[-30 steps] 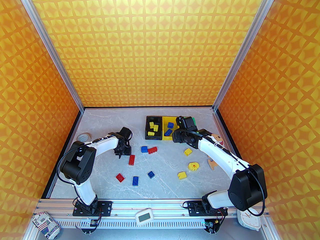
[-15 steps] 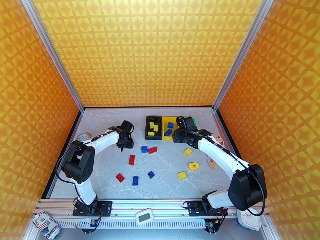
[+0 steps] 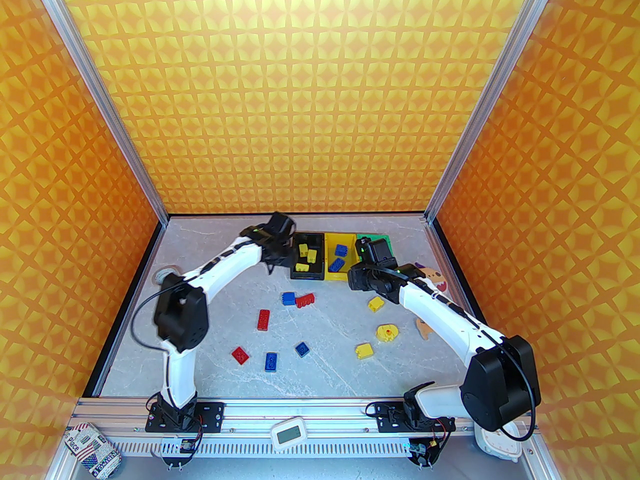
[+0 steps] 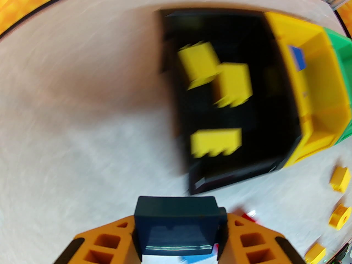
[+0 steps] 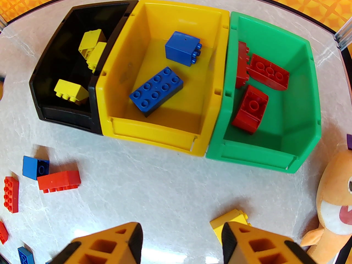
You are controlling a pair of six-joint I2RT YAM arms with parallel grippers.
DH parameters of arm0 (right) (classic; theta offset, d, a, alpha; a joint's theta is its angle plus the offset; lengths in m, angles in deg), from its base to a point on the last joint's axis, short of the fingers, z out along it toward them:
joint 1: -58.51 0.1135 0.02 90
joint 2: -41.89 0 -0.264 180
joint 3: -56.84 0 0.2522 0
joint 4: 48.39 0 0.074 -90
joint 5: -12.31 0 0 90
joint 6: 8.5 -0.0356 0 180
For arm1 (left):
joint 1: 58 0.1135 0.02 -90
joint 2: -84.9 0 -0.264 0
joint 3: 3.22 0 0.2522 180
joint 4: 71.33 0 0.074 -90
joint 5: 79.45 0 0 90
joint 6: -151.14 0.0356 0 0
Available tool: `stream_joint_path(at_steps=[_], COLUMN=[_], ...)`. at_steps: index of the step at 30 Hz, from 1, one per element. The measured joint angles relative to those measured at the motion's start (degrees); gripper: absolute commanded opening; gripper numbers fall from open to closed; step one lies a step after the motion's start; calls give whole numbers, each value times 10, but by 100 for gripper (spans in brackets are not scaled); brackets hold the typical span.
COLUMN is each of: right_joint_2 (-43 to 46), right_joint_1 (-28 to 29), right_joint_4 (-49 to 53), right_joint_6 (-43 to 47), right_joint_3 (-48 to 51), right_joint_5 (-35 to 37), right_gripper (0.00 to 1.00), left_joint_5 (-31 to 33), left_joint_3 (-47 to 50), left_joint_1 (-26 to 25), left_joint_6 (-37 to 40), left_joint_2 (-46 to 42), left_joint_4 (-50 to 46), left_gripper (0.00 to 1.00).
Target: Sort the legos into containers by color
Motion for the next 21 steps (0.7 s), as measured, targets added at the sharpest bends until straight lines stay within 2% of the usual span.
stream_joint_path(at_steps=[5, 19, 21], right_joint_2=[24, 90, 99], right_joint_1=[0, -1, -1], right_joint_4=[1, 7, 8], right_joint_6=[-5, -15, -15], right_joint_3=[13, 52, 52], right_joint_5=[7, 15, 15], right_gripper=[55, 57, 57], left_joint_5=[-5, -36, -39], left_joint_3=[-106, -259, -280], left_joint_1=[-27, -77, -77], left_joint_6=[-2, -36, -40], left_joint_2=[69, 203, 225], left_joint_4=[-8, 68, 73], left_gripper=[38, 39, 43])
